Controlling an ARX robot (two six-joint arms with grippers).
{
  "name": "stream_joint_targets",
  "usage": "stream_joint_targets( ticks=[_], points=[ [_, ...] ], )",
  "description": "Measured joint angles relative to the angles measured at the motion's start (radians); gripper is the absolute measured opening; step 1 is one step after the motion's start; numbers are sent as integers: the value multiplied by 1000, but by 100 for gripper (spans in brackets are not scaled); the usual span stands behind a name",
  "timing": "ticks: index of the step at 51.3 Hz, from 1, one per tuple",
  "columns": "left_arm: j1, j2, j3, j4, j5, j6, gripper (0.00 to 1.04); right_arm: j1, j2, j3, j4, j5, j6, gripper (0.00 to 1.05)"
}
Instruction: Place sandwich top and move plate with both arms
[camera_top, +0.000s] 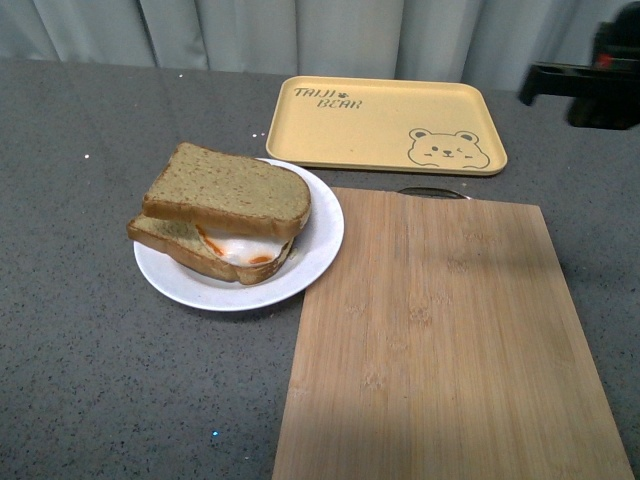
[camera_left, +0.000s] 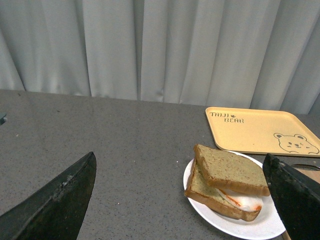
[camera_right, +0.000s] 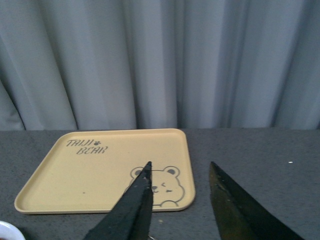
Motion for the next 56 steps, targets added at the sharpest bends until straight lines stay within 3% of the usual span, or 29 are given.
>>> stream_joint_targets(
  ticks=[9, 27, 32, 38, 46, 56],
  points=[
    [0, 0, 0, 0, 2, 0, 98, -68, -143, -153, -19, -69, -39, 0],
    [0, 0, 0, 0, 2, 0, 98, -187, -532, -357, -208, -190, -44, 1],
    [0, 0, 0, 0, 2, 0, 98, -203, -612, -380, -264, -208, -44, 1],
    [0, 0, 0, 0, 2, 0, 98, -224, -777, -385, -435, -226, -44, 1],
    [0, 0, 0, 0, 2, 0, 98, -288, -918, -404, -536, -309, -44, 1],
    [0, 0, 0, 0, 2, 0, 98, -318, -1063, -429, -659, -318, -44, 1]
  ],
)
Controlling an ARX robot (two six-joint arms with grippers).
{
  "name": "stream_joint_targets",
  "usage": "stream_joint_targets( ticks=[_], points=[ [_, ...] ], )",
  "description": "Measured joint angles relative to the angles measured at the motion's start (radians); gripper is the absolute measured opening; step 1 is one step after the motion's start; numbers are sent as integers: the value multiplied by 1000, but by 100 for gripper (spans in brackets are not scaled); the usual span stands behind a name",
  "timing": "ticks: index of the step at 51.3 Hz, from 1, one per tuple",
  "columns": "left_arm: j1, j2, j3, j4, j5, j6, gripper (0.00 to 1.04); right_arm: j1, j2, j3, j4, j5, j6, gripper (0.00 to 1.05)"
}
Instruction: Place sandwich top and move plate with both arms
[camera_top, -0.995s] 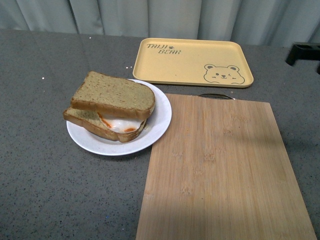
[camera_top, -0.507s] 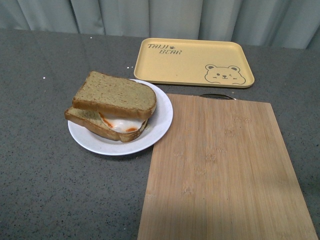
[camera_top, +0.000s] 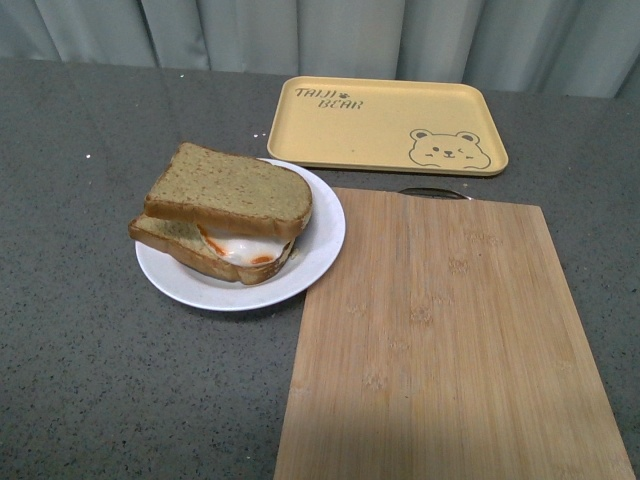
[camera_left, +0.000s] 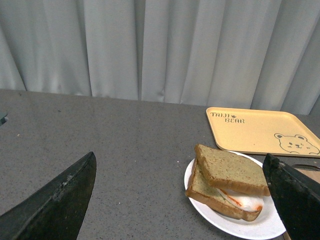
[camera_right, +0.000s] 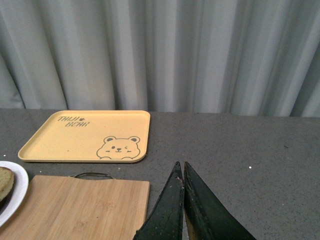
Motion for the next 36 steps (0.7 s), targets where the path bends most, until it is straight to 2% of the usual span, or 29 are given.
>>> stream_joint_targets(
  ticks=[36],
  points=[
    [0, 0, 0, 0, 0, 0, 98, -1, -419, -11, -383, -1, 0, 1]
  ],
)
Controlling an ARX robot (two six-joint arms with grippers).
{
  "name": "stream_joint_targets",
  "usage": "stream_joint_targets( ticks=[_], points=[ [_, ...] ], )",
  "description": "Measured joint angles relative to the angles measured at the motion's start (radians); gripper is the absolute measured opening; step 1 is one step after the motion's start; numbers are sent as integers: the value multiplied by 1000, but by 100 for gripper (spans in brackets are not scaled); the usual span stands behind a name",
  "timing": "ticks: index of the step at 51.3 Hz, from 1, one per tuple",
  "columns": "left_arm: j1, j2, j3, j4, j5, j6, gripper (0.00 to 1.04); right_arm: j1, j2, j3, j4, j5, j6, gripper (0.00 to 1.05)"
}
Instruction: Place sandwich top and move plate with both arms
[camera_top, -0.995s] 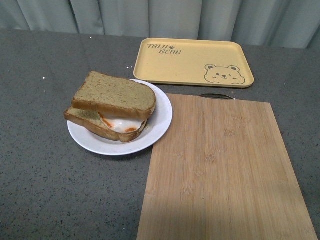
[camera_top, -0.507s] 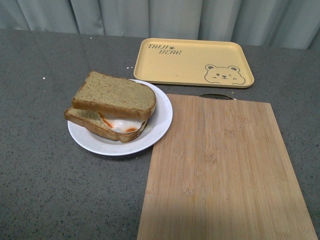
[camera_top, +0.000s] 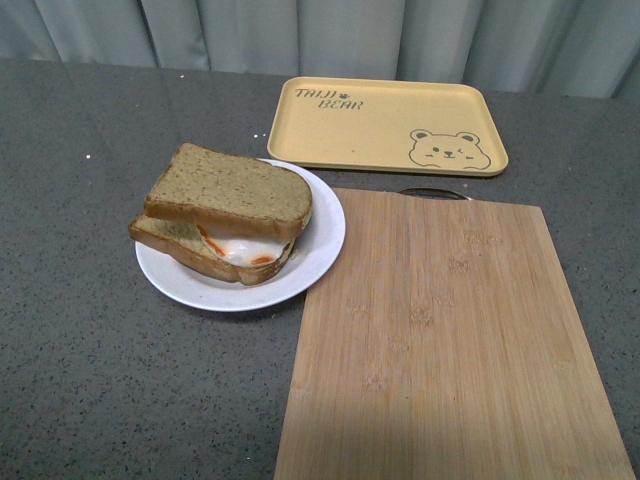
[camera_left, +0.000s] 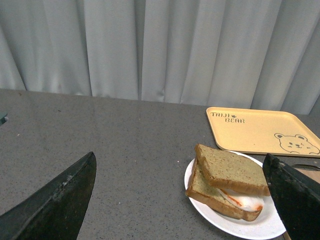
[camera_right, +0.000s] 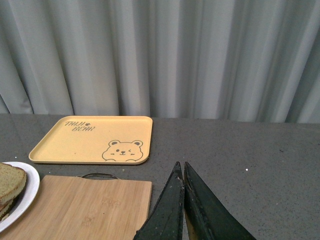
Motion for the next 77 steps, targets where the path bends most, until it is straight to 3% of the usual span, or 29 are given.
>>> stream_joint_targets(
  ticks=[31, 36, 41, 46, 51, 57, 66, 69, 77],
  points=[
    [0, 0, 0, 0, 0, 0, 98, 0, -177, 0, -175, 0, 0, 1],
    [0, 0, 0, 0, 0, 0, 98, 0, -291, 0, -326, -3, 0, 1],
    [0, 0, 0, 0, 0, 0, 98, 0, -343, 1, -347, -3, -2, 1],
    [0, -1, 0, 0, 0, 0, 98, 0, -343, 1, -348, -3, -2, 14],
    [0, -1, 0, 0, 0, 0, 98, 0, -344, 1, -349, -3, -2, 37],
    [-62, 190, 112, -318, -39, -180, 98, 0, -344, 1, -349, -3, -2, 62],
    [-160, 513, 172, -206, -81, -419, 98, 0, -344, 1, -349, -3, -2, 90],
    [-174, 624, 199, -145, -78, -500, 98, 0, -344, 1, -349, -3, -1, 97],
    [-214, 994, 283, 18, -3, -747, 98, 0, -344, 1, -349, -3, -2, 95]
  ],
)
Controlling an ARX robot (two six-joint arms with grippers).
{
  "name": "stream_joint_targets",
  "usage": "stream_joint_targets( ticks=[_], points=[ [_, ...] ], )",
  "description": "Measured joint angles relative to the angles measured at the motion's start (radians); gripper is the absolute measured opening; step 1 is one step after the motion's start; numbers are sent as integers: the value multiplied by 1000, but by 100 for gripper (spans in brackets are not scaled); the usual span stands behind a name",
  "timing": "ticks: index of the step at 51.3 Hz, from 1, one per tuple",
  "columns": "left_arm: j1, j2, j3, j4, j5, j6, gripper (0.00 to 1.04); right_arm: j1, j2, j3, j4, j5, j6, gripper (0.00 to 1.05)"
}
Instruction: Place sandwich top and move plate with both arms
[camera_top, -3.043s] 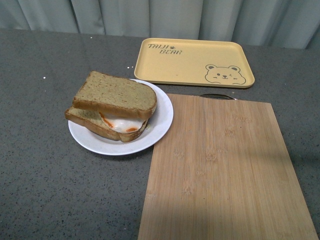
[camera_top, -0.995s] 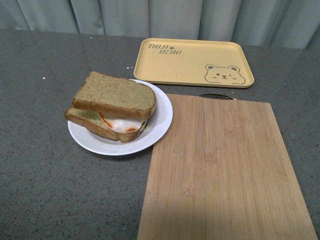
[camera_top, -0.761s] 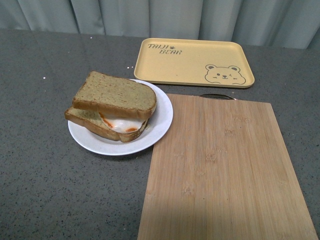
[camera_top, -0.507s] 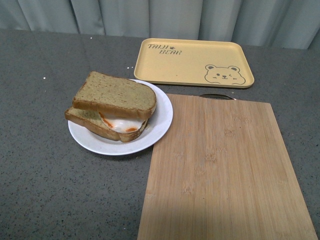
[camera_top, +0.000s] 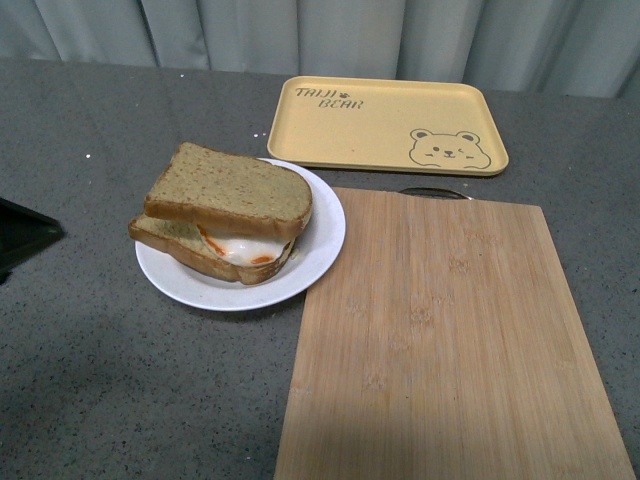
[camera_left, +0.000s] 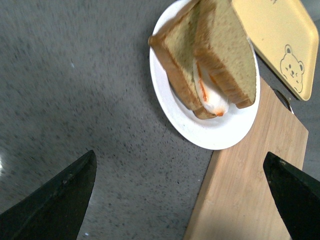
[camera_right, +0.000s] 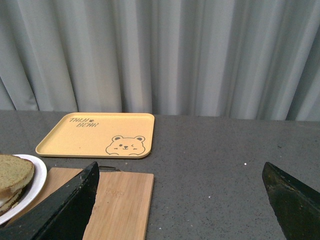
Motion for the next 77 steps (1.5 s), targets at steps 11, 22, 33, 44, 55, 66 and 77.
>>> stream_joint_targets(
  ticks=[11, 22, 33, 44, 55, 66, 77],
  points=[
    [-35, 261, 86, 89, -12, -248, 98, 0, 0, 0, 0, 0, 0, 95],
    [-76, 440, 180, 140, -16, -374, 98, 0, 0, 0, 0, 0, 0, 95],
    [-104, 605, 256, 180, -27, -509, 98, 0, 0, 0, 0, 0, 0, 95],
    [-119, 678, 303, 185, -30, -557, 90, 0, 0, 0, 0, 0, 0, 95],
    [-122, 759, 379, 166, -27, -584, 47, 0, 0, 0, 0, 0, 0, 95],
    [-115, 811, 417, 150, -22, -613, 14, 0, 0, 0, 0, 0, 0, 95],
    [-90, 791, 417, 197, 9, -620, 5, 0, 0, 0, 0, 0, 0, 95]
  ],
)
